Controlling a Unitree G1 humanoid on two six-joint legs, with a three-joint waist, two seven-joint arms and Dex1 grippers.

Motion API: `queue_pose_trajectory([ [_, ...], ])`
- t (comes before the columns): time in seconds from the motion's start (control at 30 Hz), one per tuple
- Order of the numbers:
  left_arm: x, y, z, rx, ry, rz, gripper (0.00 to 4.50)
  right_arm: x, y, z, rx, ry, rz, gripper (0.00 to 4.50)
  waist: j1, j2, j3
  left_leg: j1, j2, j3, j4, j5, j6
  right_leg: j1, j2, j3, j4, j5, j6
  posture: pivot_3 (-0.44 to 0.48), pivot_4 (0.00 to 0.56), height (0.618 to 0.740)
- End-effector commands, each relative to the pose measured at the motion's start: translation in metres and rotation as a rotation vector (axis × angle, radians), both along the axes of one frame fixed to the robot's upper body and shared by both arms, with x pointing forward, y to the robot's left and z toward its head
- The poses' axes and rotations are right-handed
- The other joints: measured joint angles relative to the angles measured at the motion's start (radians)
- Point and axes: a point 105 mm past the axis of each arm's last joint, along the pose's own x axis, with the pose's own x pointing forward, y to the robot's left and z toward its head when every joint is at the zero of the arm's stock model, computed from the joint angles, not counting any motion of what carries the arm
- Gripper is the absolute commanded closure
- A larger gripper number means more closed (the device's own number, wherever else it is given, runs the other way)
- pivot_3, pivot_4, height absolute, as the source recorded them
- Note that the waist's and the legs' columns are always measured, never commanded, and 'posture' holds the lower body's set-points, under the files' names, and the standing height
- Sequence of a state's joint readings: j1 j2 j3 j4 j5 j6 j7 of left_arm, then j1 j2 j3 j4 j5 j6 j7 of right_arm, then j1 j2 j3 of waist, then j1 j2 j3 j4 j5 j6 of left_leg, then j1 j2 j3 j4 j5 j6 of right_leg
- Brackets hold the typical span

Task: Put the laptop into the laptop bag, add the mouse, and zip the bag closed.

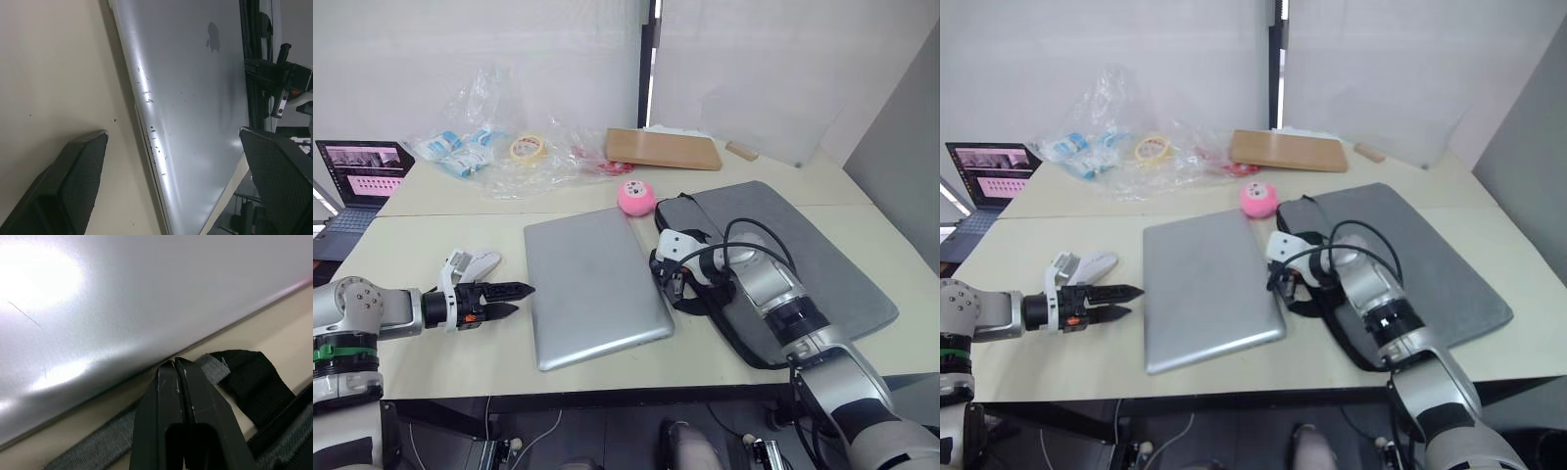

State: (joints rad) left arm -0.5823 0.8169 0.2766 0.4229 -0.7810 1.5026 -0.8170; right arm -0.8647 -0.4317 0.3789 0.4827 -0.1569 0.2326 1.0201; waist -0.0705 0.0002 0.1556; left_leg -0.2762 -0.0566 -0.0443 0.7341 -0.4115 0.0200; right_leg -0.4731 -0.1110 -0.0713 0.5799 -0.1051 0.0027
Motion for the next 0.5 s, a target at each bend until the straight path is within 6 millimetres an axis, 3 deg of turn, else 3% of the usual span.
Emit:
queue_pose_trajectory([
  [0.03, 0.005, -0.002, 0.003, -0.008, -0.026, -0.009, 0.0, 0.003, 0.011, 0.011, 0.006, -0.056, 0.033, 4.48, -0.001, 0.0, 0.0, 0.0, 0.0, 0.0, 0.0, 0.0, 0.0, 0.0, 0.0, 0.0, 0.0, 0.0, 0.0, 0.0, 0.15, 0.74],
  [0.5, 0.01, -0.026, -0.001, -0.052, -0.027, -0.067, 0.0, -0.011, 0.048, 0.01, 0.055, -0.049, 0.146, 4.48, -0.004, 0.0, 0.0, 0.001, 0.001, 0.0, 0.0, 0.0, 0.0, 0.0, 0.001, 0.001, 0.001, 0.0, -0.001, 0.0, 0.15, 0.74],
])
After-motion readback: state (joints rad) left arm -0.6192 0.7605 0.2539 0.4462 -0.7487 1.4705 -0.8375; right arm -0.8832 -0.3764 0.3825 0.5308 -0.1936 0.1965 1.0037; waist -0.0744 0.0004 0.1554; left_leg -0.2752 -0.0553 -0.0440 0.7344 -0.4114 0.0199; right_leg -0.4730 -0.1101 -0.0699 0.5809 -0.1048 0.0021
